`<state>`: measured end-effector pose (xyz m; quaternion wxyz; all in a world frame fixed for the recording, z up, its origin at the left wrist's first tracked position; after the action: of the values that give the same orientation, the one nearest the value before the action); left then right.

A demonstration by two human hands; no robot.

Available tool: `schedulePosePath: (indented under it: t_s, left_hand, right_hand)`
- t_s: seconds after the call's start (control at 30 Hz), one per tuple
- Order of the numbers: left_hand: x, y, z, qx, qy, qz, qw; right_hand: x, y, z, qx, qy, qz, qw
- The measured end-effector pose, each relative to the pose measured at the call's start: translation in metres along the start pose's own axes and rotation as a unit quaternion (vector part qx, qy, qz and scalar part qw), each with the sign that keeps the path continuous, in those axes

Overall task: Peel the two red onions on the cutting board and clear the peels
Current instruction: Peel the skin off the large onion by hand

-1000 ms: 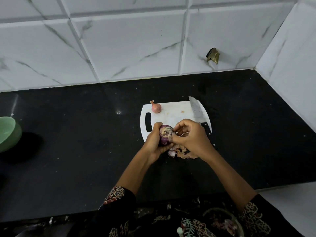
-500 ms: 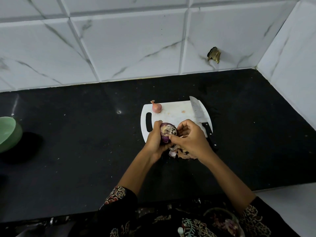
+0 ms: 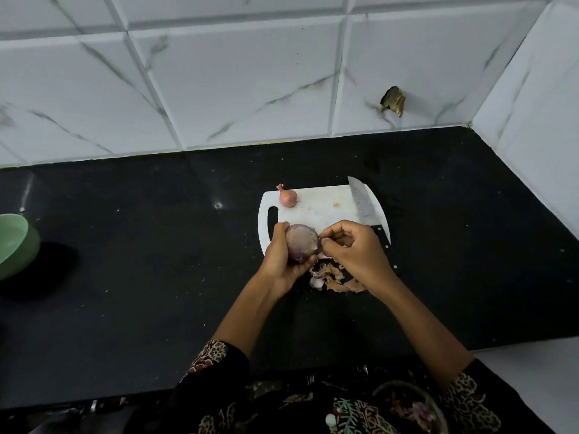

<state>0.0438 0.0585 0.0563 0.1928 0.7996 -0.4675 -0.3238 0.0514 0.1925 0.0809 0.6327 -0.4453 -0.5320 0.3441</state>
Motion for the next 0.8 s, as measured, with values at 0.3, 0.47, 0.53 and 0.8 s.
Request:
schedulePosePath:
  t_s: [0.3,0.47,0.53,0.8]
  left_hand:
    - [-0.002,0.000,0.004,-0.012,-0.003,-0.018,1.000]
    - [-0.004,0.002,0.004,-0.020,-0.009,-0.017,1.000]
    - [-0.002,0.004,0.004,-0.019,-0.013,-0.006,1.000]
    - [0.005,0.000,0.007,0.017,-0.009,0.015,1.000]
  right_hand:
    - [-0.007,-0.006,-0.014,0.040,0.050,0.027,0.998]
    - [-0.013,-0.005,-0.011,0.061,0.045,-0.016,0.997]
    - [-0.010,-0.004,-0.007,0.055,0.054,-0.024,0.997]
    - [0.015,-0.001,0.010,0.055,0.135,-0.061,0.987]
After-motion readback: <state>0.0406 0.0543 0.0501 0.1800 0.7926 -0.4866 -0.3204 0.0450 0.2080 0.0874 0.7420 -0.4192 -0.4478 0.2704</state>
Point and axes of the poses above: each hand's wrist, its own z-axis towards the middle knuckle, its own x-axis out of the back of the hand, y = z × x, the point moved 3 cm from there along z, towards the middle knuckle, and after that the axes turned 10 degrees about y, right-handed, at the moved point
